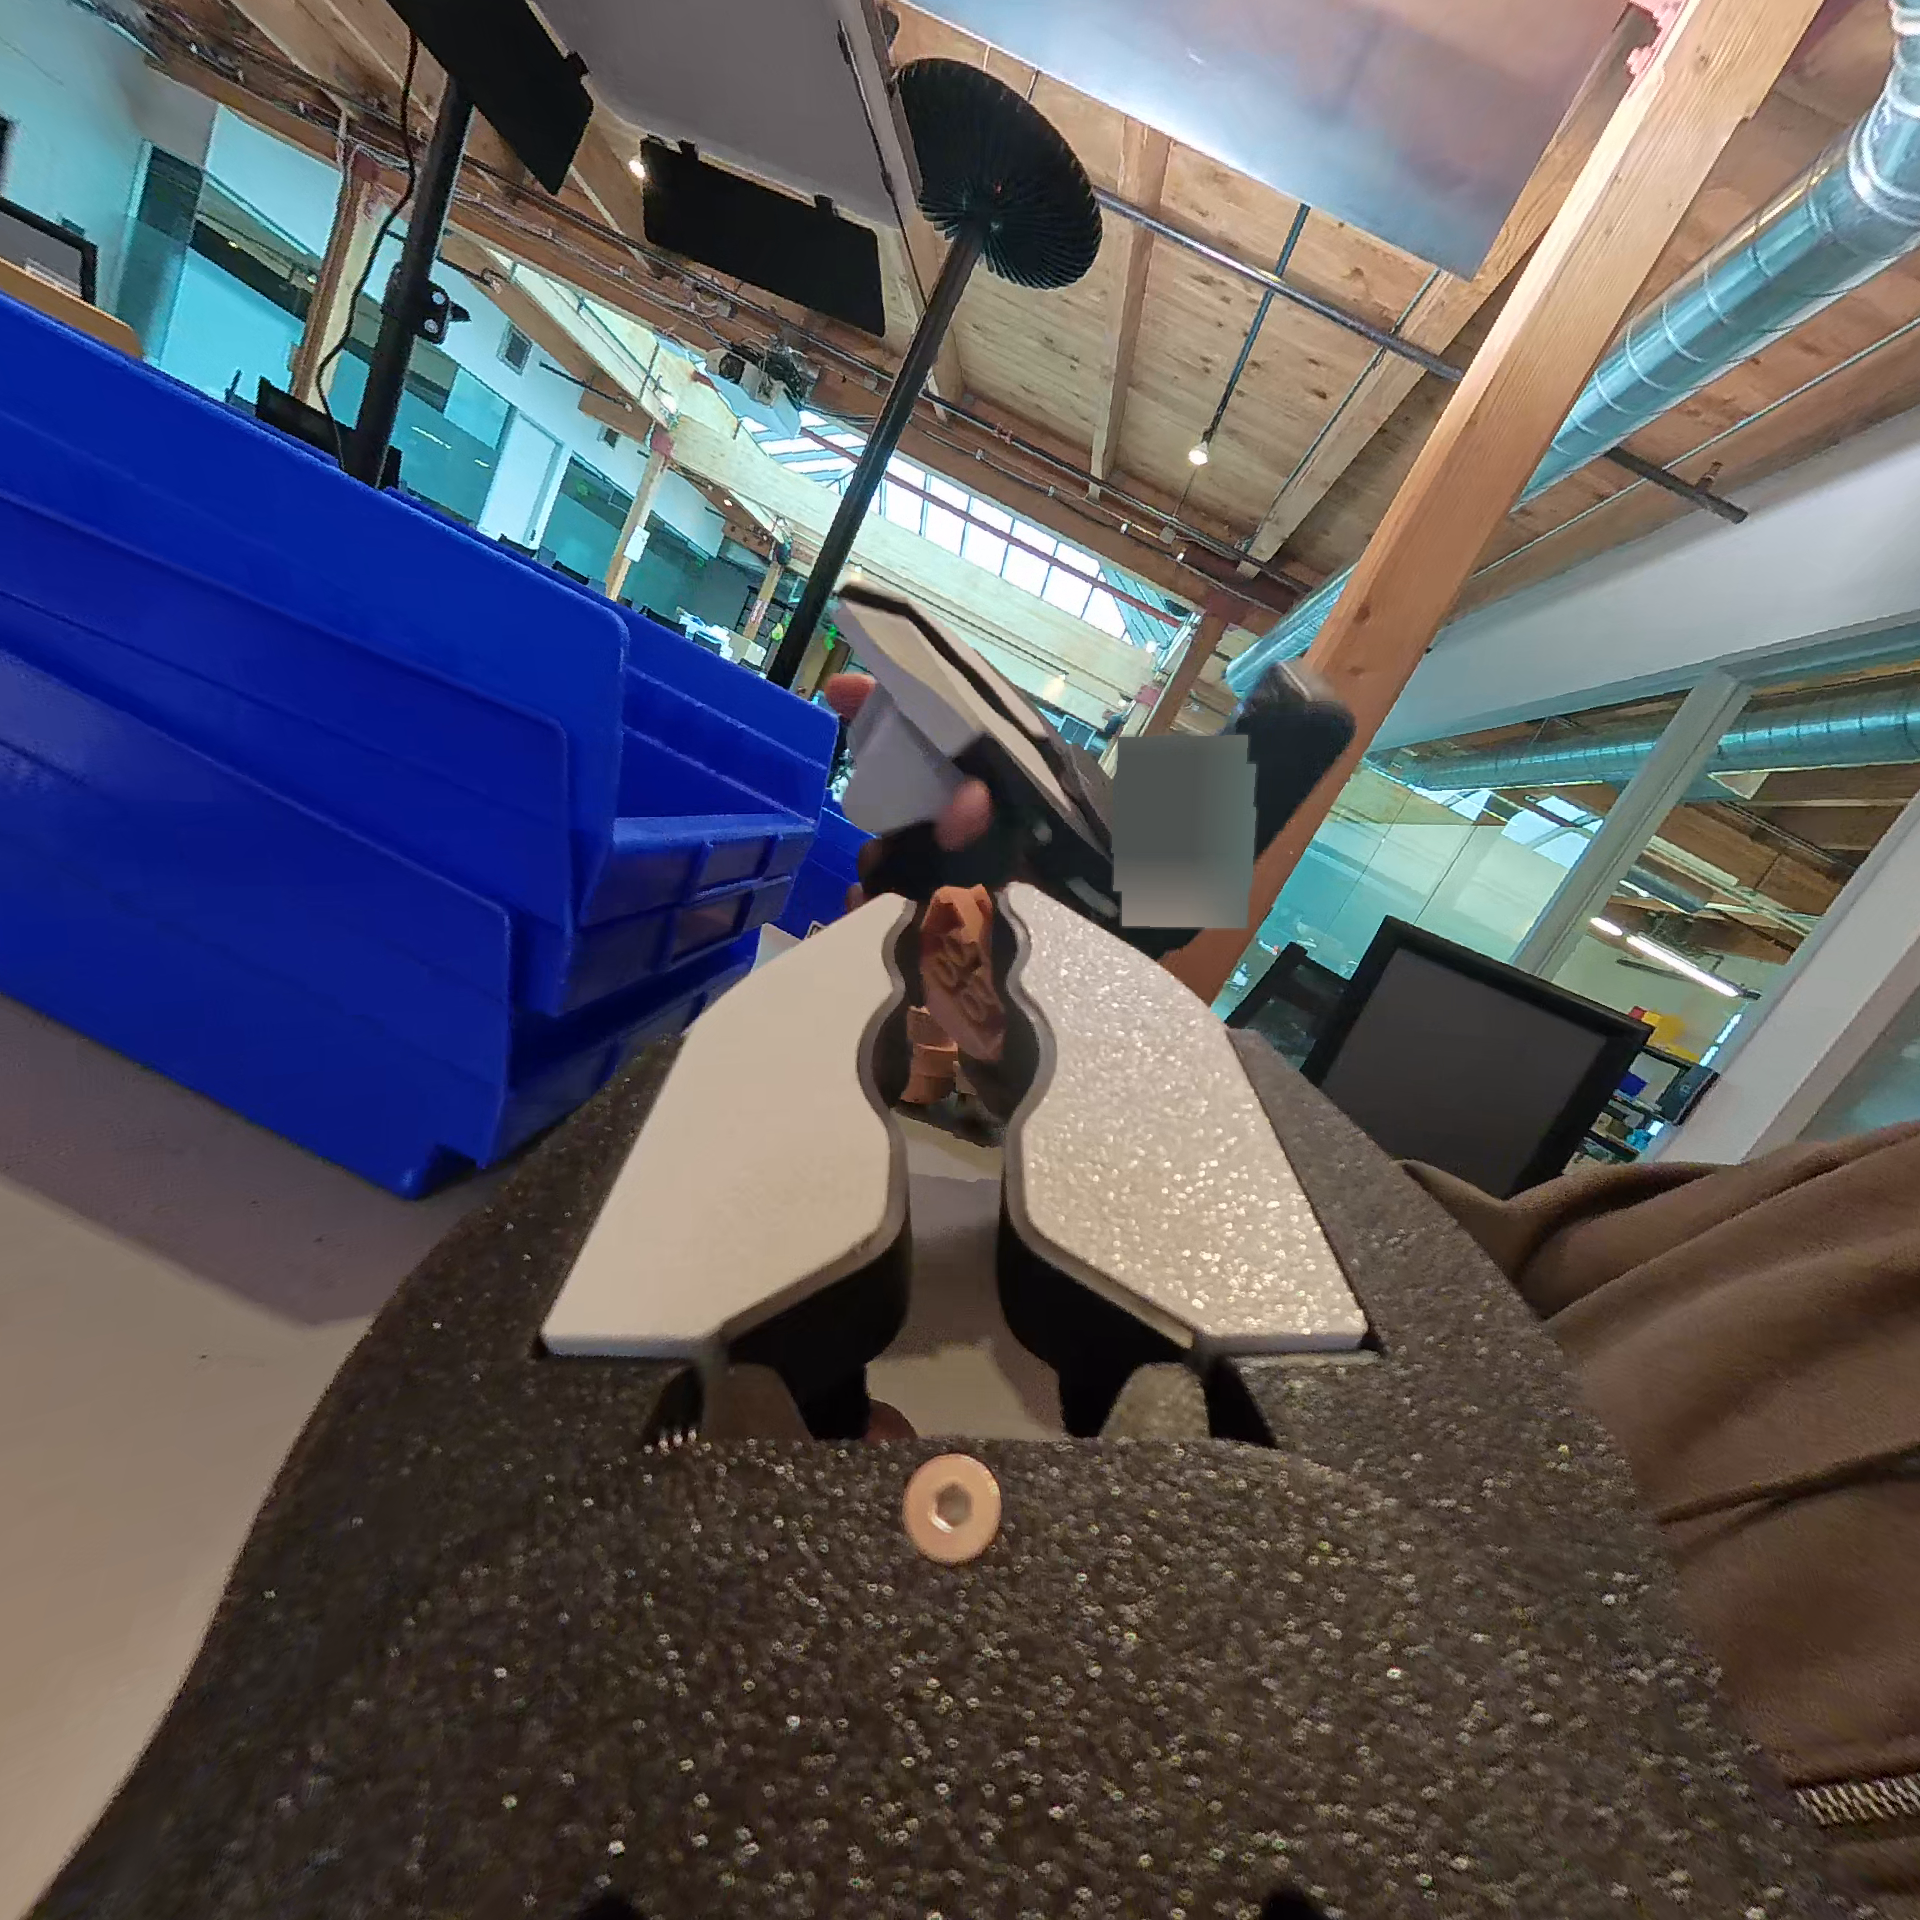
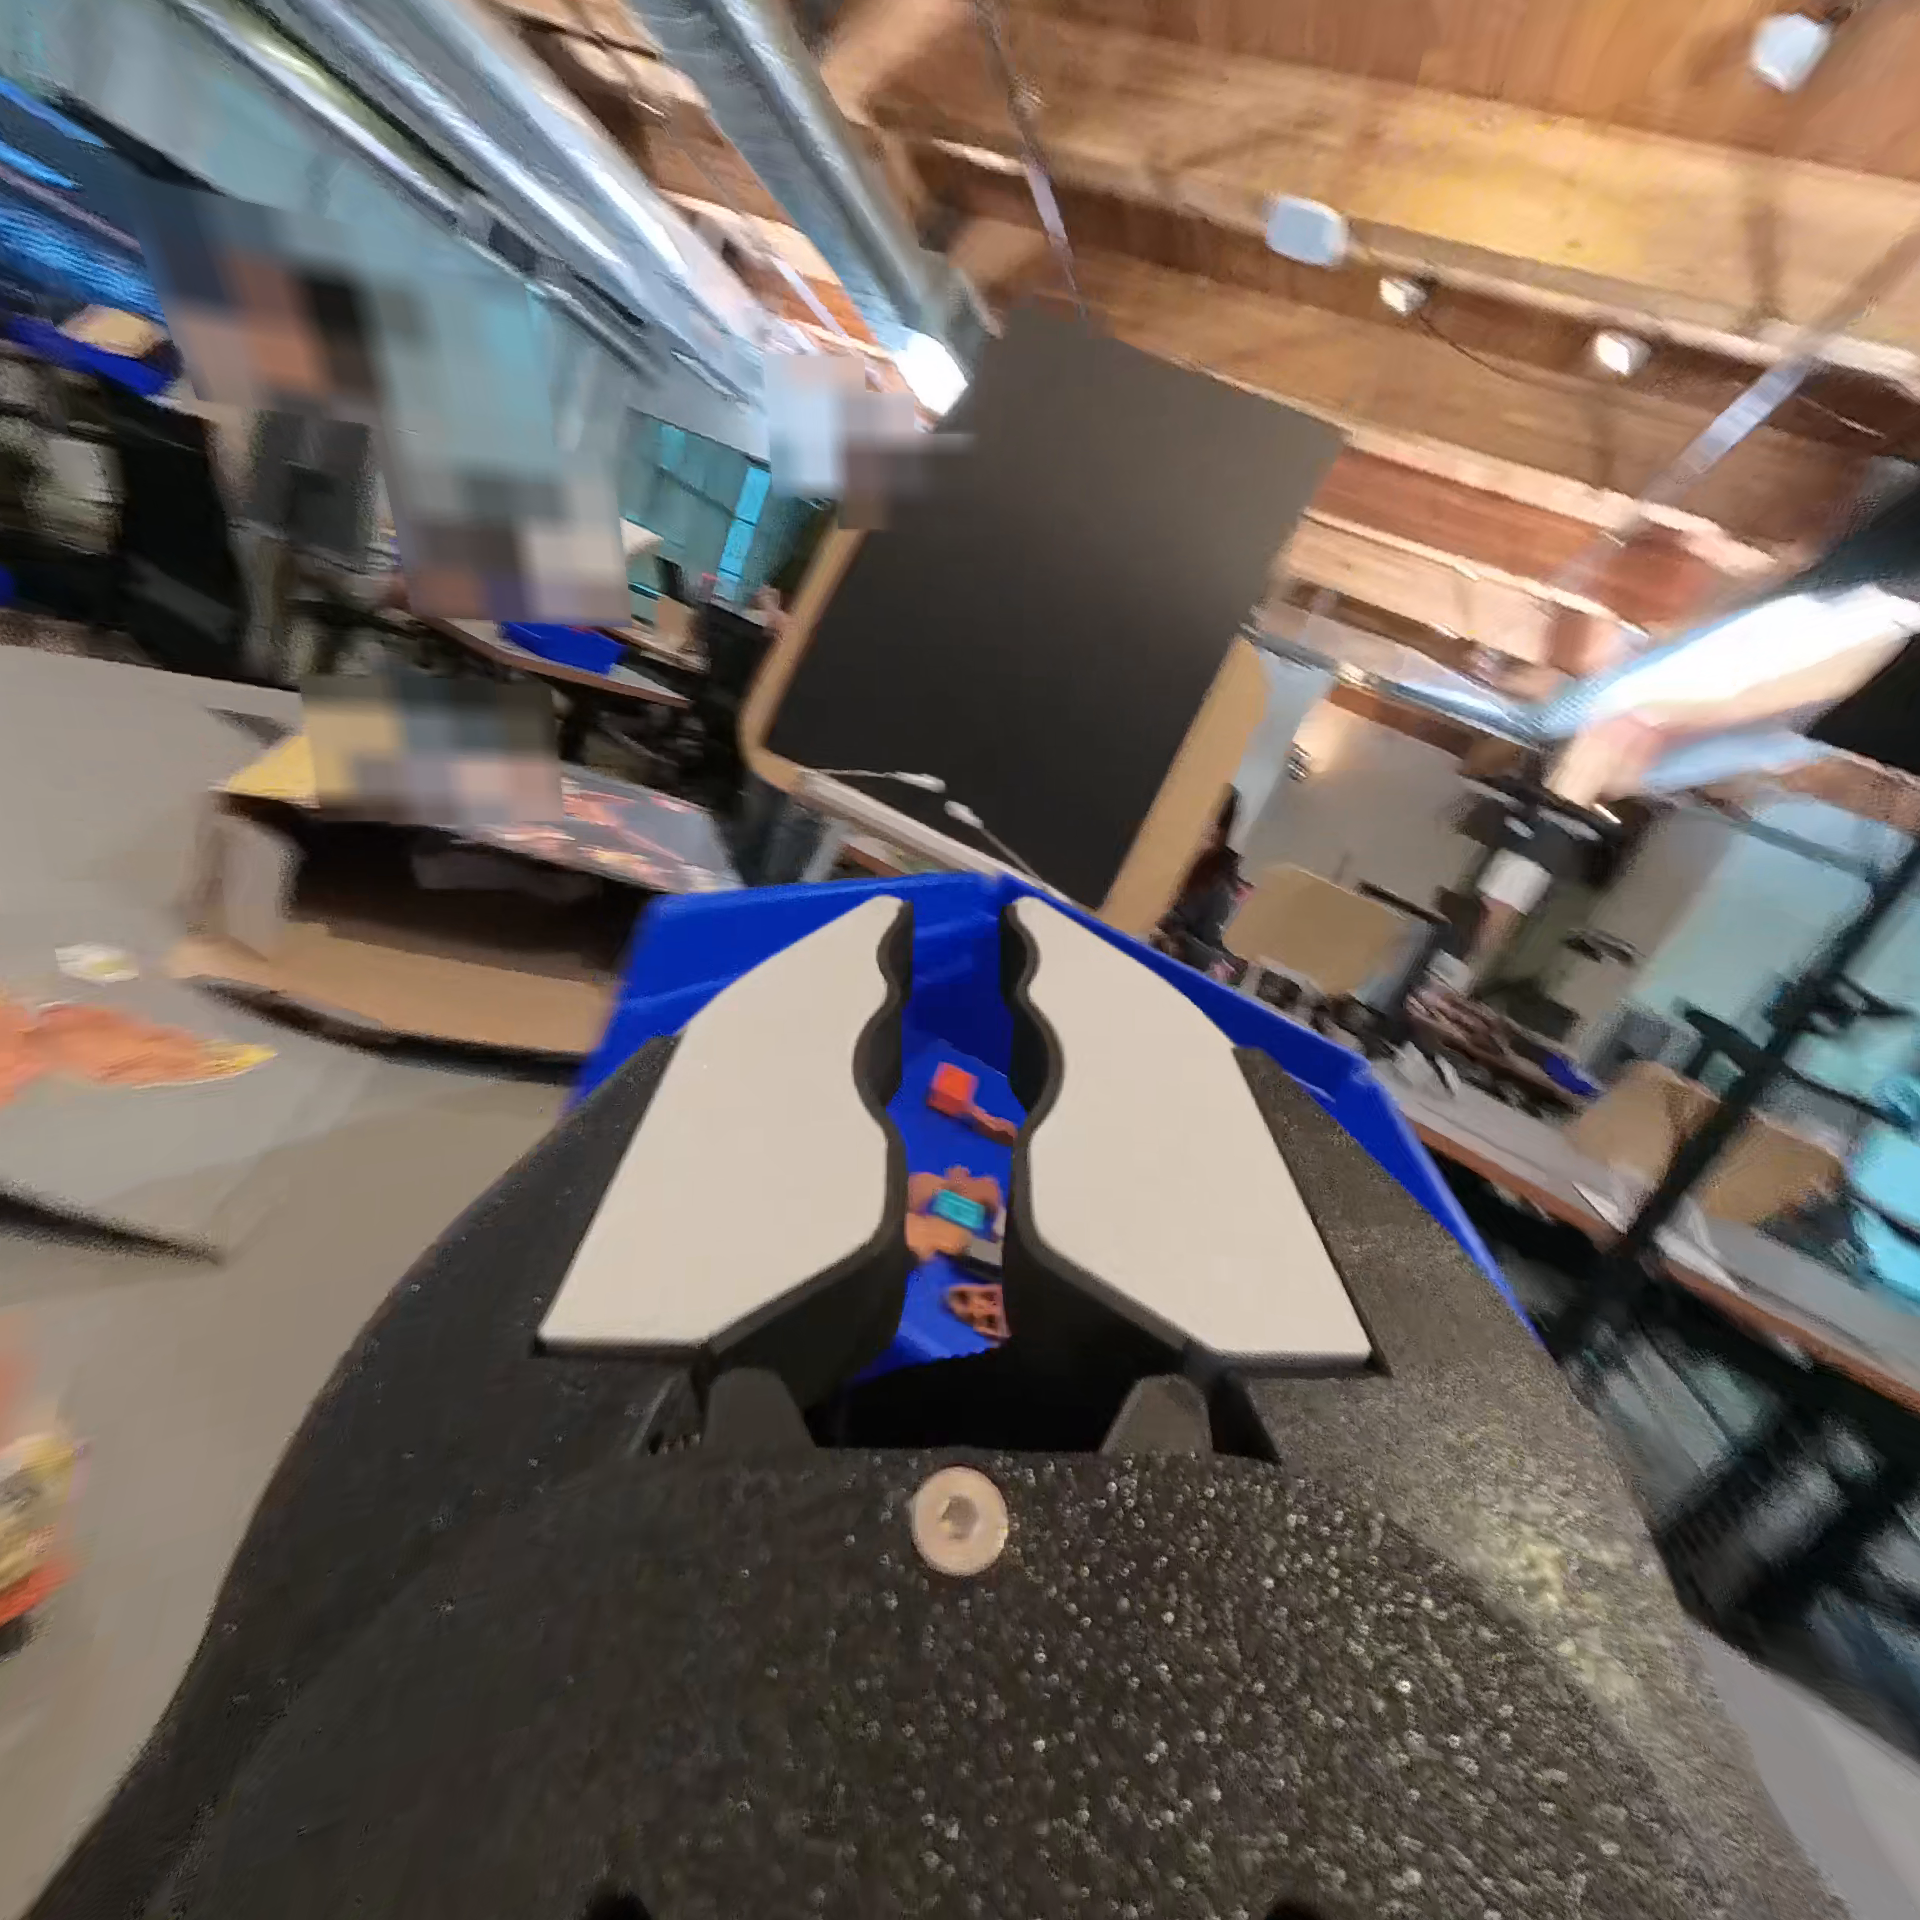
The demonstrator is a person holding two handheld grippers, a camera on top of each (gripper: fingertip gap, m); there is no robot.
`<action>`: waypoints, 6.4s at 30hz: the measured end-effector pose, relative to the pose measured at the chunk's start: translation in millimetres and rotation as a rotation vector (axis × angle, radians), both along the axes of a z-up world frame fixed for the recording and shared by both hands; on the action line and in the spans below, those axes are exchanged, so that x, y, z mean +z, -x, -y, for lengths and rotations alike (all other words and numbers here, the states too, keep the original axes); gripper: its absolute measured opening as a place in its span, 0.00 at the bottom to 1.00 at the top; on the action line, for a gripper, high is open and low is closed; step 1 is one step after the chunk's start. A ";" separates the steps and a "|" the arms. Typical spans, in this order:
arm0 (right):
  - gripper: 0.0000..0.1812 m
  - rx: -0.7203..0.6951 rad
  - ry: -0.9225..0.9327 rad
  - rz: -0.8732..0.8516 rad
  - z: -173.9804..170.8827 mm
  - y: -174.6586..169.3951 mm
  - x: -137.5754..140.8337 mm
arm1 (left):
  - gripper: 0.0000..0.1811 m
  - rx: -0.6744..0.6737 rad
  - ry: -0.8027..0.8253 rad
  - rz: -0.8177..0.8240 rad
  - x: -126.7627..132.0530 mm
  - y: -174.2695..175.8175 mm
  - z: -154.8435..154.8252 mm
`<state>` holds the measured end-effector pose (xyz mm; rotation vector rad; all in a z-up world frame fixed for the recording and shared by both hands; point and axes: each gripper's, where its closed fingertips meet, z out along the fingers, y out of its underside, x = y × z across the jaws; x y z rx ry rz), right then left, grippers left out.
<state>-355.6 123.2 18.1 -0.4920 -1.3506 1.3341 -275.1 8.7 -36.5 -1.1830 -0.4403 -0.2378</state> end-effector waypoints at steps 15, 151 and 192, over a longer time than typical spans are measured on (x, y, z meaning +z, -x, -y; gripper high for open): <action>0.21 0.623 -0.328 -0.036 120.0 -108.6 -49.1 | 0.07 -0.121 -0.053 -0.103 15.2 -27.1 -2.6; 0.12 0.257 -0.506 -0.247 117.6 -99.4 -43.6 | 0.08 -0.264 -0.061 0.163 4.2 -21.2 -3.8; 0.09 0.374 -0.655 -0.124 110.3 -105.4 -60.7 | 0.07 0.087 0.469 -0.502 -17.2 -28.2 -8.5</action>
